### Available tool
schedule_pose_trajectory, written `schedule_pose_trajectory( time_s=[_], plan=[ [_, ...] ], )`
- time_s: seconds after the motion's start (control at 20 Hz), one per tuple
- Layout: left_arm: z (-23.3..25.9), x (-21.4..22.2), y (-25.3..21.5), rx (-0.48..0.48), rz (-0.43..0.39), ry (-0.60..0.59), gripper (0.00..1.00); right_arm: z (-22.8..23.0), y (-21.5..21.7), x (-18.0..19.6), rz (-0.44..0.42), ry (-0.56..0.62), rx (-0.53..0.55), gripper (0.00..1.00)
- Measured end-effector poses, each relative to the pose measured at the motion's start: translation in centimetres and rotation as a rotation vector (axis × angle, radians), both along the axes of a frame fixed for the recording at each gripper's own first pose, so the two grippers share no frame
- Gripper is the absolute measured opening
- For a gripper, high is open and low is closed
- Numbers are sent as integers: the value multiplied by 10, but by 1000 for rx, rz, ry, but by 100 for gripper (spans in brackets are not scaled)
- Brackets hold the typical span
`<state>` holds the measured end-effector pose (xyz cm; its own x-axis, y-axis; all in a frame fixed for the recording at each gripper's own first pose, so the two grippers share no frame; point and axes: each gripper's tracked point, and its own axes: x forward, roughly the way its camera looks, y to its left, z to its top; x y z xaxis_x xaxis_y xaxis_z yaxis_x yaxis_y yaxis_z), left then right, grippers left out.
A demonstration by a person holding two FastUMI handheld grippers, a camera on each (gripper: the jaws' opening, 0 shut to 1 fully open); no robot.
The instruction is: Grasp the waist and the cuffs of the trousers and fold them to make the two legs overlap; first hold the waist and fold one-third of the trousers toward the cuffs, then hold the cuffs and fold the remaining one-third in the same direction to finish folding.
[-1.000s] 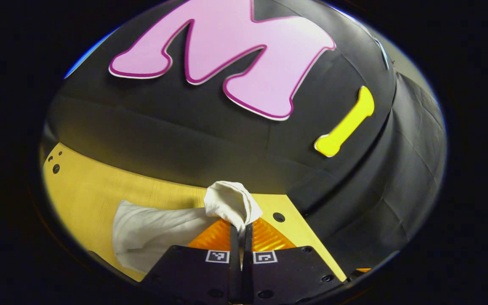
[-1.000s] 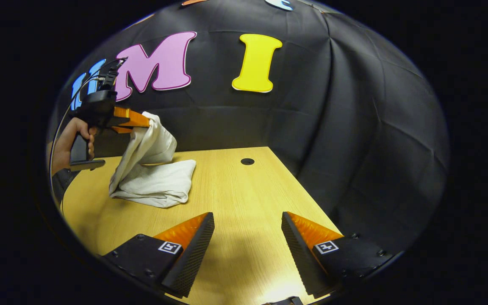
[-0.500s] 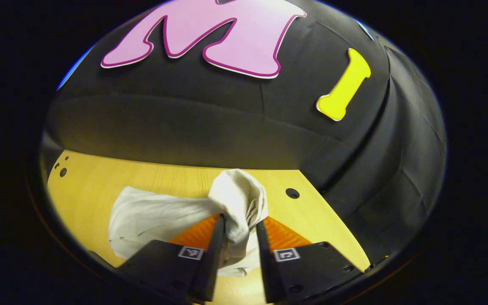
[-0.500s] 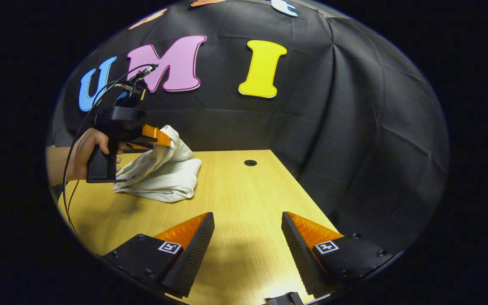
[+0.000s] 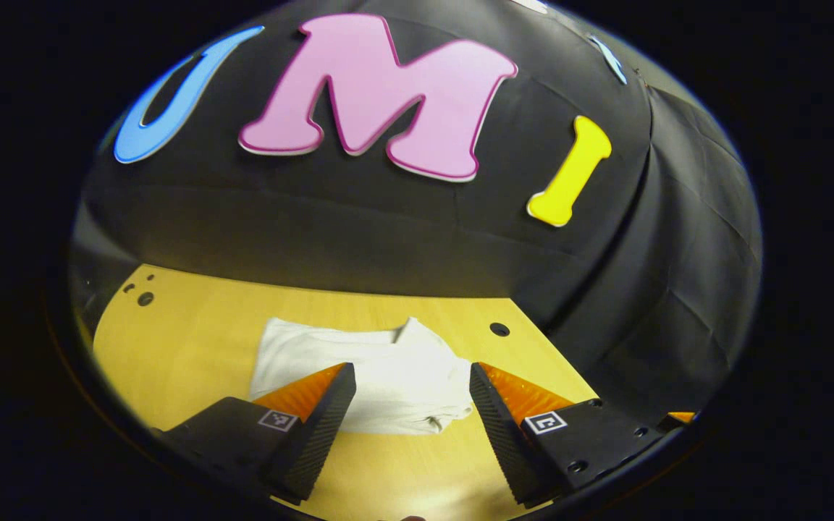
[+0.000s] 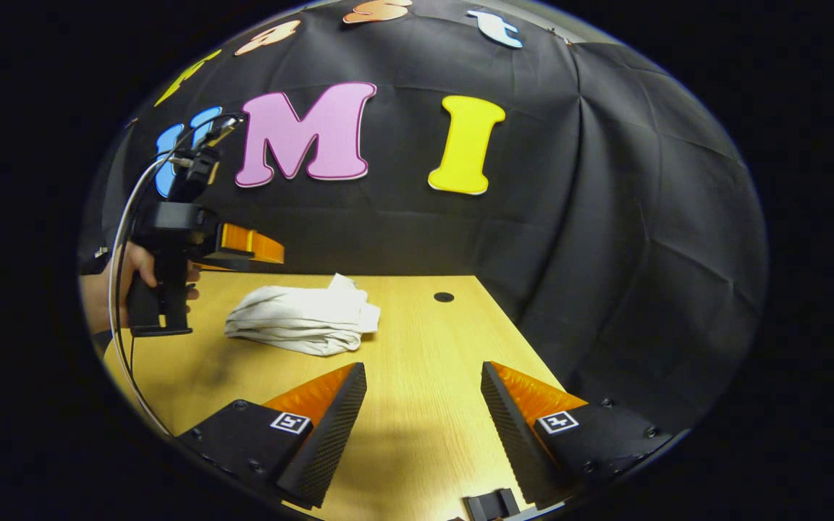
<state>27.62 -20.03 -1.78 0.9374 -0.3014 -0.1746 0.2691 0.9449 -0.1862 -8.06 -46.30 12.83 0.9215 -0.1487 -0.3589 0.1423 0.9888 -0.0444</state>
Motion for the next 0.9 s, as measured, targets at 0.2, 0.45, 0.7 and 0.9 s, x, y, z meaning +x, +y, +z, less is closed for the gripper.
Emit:
schedule_pose_trajectory(
  time_s=[0.2, 0.45, 0.7, 0.9],
  plan=[
    [32, -79, 65, 17, 77, -87, 97, 43, 23, -14, 35, -65, 13, 97],
    [47, -180, 125, 8, 133, -135, 97, 78, 49, -52, 66, -120, 53, 98],
    [30, -268, 173, 14, 265, -174, 97, 90, 72, -100, 75, -123, 74, 97],
    [3, -319, 193, -35, 356, -171, 97, 86, 92, -130, 45, -122, 113, 98]
  ],
)
